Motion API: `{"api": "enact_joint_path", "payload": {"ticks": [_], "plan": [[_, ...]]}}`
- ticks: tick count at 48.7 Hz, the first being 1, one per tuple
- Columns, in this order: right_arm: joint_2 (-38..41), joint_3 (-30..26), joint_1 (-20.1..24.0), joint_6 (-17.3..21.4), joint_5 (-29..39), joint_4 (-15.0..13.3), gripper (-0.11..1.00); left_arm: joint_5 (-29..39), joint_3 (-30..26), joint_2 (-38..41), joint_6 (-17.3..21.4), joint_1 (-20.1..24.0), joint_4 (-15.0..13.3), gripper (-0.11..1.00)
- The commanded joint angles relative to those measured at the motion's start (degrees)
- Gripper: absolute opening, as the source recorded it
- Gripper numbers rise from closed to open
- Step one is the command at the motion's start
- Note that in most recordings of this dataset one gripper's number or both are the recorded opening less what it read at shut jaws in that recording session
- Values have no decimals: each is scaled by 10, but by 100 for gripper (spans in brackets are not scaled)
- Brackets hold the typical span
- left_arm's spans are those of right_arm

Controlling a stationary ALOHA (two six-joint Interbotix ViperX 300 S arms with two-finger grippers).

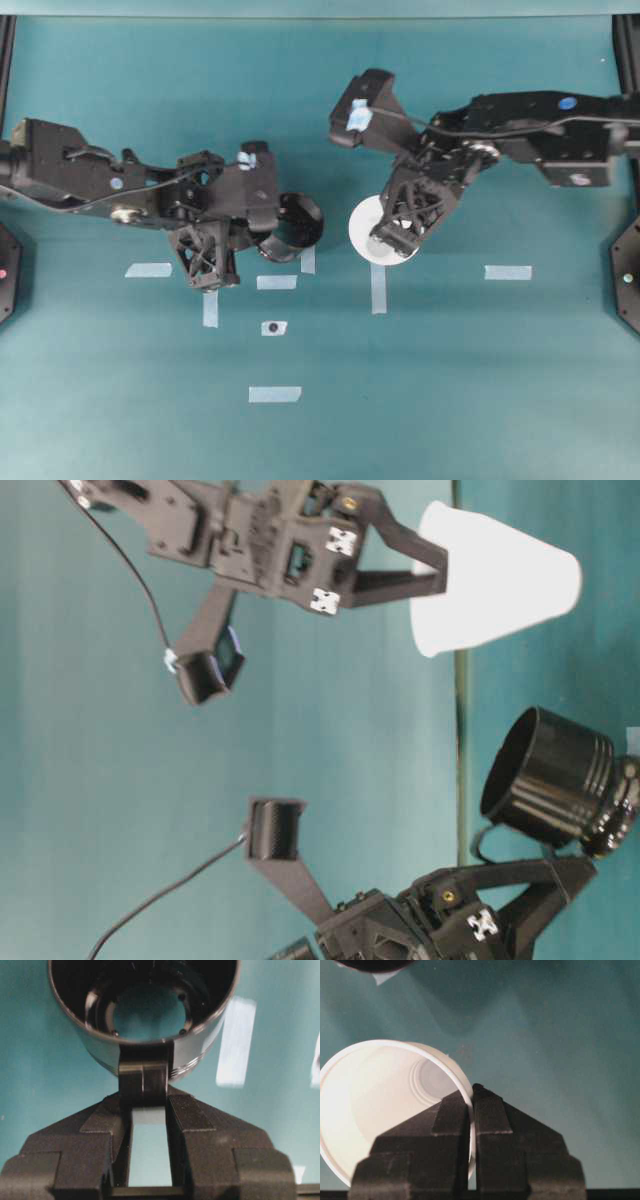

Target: Holding the cup holder with the left arm, the right arm places the cup into the cup holder.

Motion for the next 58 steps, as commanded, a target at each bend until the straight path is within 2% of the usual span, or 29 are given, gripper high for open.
{"api": "enact_joint_path", "payload": {"ticks": [1, 6, 21, 31, 40, 45, 50, 54, 58], "plan": [[-69, -4, 1, 9, 3, 1, 3, -40, 4, -24, -12, -2, 3, 22], [-76, -4, 1, 9, 4, 1, 3, -62, 12, -34, -19, -2, 3, 22], [-69, 5, 3, 10, -10, 3, 3, -63, 42, -46, -27, -18, 3, 22], [-47, 14, 4, 2, -33, 39, 3, -63, 49, -56, -33, -38, 3, 22], [-27, 20, 11, -9, -49, 54, 7, -63, 53, -54, -33, -39, 3, 22], [-20, 25, 16, -9, -76, 54, 22, -63, 54, -52, -37, -39, 3, 22], [-19, 30, 18, -5, -107, 55, 46, -63, 57, -53, -39, -39, 3, 26], [-21, 34, 18, -2, -121, 55, 70, -63, 59, -53, -39, -40, 3, 47], [-28, 38, 21, -3, -122, 55, 90, -61, 62, -55, -39, -43, 3, 74]]}}
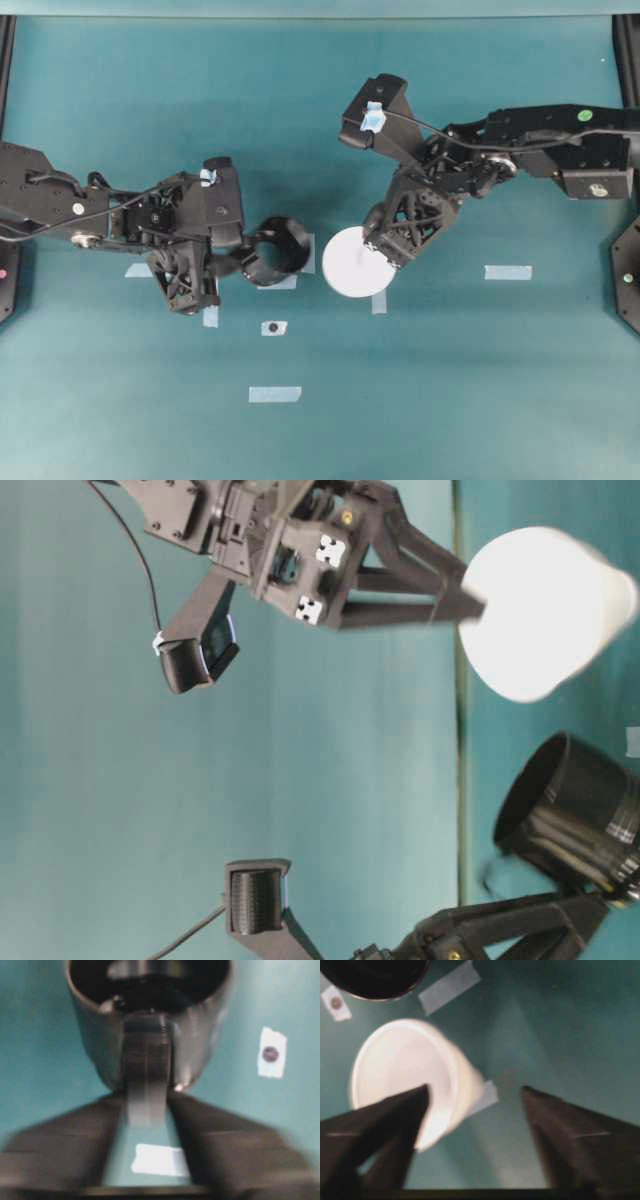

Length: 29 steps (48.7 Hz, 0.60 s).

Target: Holding the cup holder with the left arm, the right arm places the cup into the cup holder.

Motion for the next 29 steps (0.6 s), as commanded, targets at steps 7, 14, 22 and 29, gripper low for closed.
{"api": "enact_joint_path", "payload": {"ticks": [7, 14, 22, 29], "plan": [[-69, 16, 12, 0, 1, 2, 90, -1, 2, -43, -2, -13, 2, 98], [-155, 56, 13, 6, -7, 1, 89, -3, 18, -91, -1, -14, 2, 95], [-284, 131, 24, 9, -52, 2, 88, -3, 47, -204, -2, -20, 2, 95], [-422, 272, 44, 0, -166, -4, 86, -20, 97, -340, 4, -19, 2, 94]]}}
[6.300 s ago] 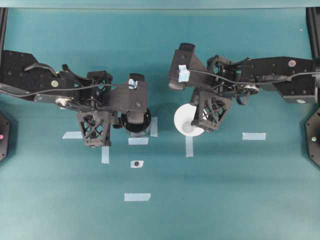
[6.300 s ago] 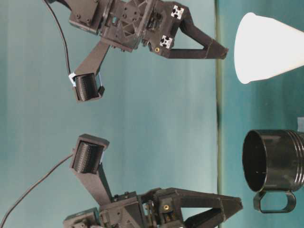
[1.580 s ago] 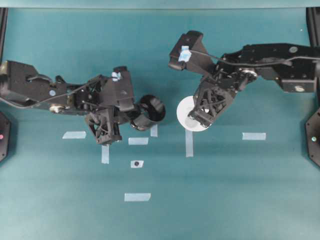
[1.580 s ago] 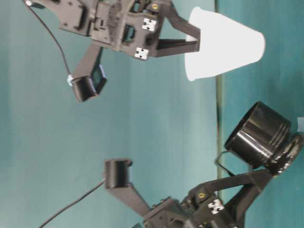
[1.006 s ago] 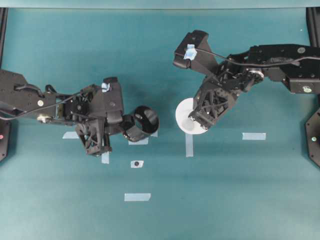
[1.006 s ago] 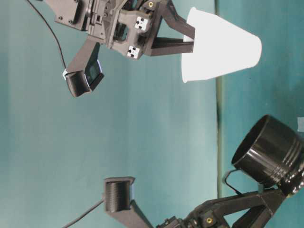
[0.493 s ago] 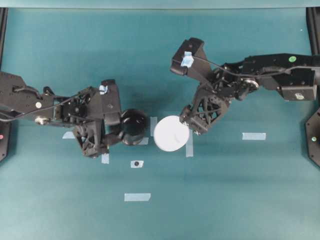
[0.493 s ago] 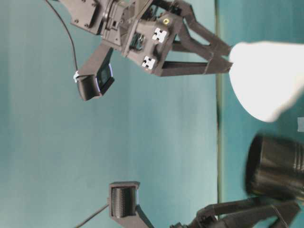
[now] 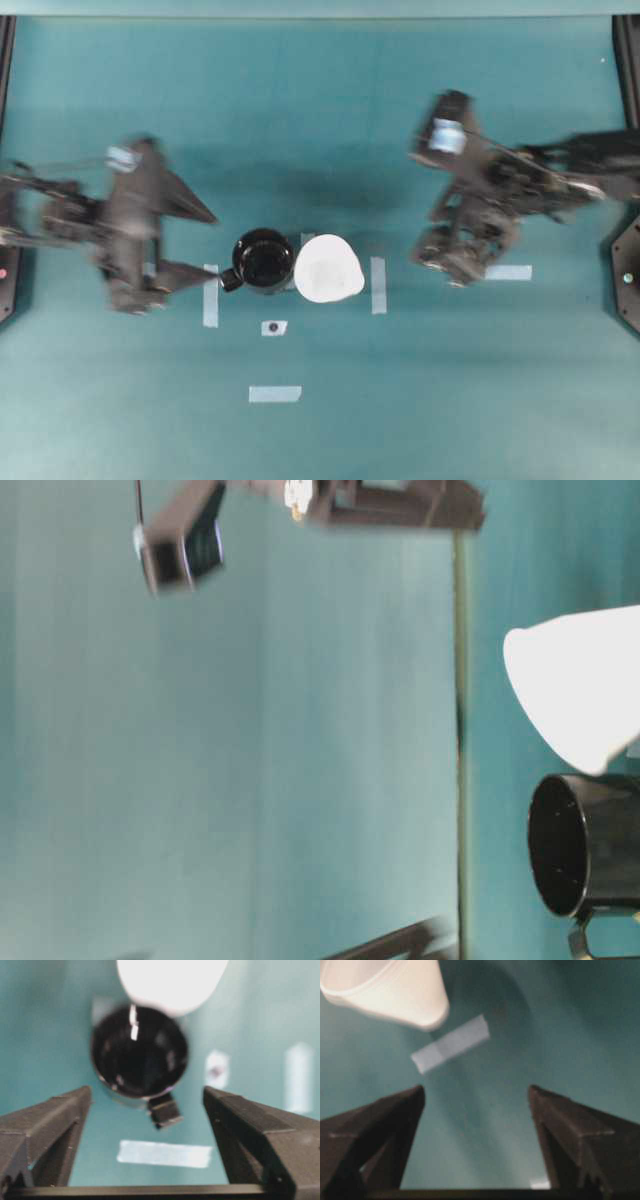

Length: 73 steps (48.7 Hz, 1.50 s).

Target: Holding the cup holder with the left arm, the right arm places the cup into the cup holder.

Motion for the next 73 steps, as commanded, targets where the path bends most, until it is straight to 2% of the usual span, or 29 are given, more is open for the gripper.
{"api": "enact_joint_path", "payload": {"ticks": [1, 7, 11, 17, 22, 27, 37, 41, 46, 49, 58, 73], "plan": [[-277, 85, 18, -4, -88, -4, 85, -23, 29, -97, 4, 0, 2, 94], [-403, 201, 41, -4, -220, -4, 82, -37, 115, -249, 4, 0, 2, 92], [-494, 267, 47, -4, -276, -5, 79, -29, 167, -337, -2, -1, 2, 91], [-603, 316, 47, -4, -277, -22, 78, -29, 214, -438, -1, 1, 2, 87], [-640, 325, 41, -3, -250, -31, 78, -37, 234, -473, 4, 4, 2, 86], [-633, 330, 38, -10, -238, -50, 78, -65, 257, -477, 6, 4, 2, 85], [-590, 348, 47, -11, -240, -145, 78, -134, 304, -451, 0, 4, 2, 85], [-582, 350, 49, -18, -236, -199, 78, -146, 329, -435, -2, 4, 2, 85], [-582, 367, 49, -17, -219, -238, 78, -152, 359, -417, -2, 4, 2, 85], [-582, 386, 49, -11, -228, -243, 78, -159, 359, -410, 0, 4, 2, 85], [-582, 427, 48, -7, -311, -245, 78, -157, 359, -411, 1, 5, 2, 85], [-581, 424, 47, -6, -300, -246, 78, -156, 359, -412, 0, 5, 2, 85]]}}
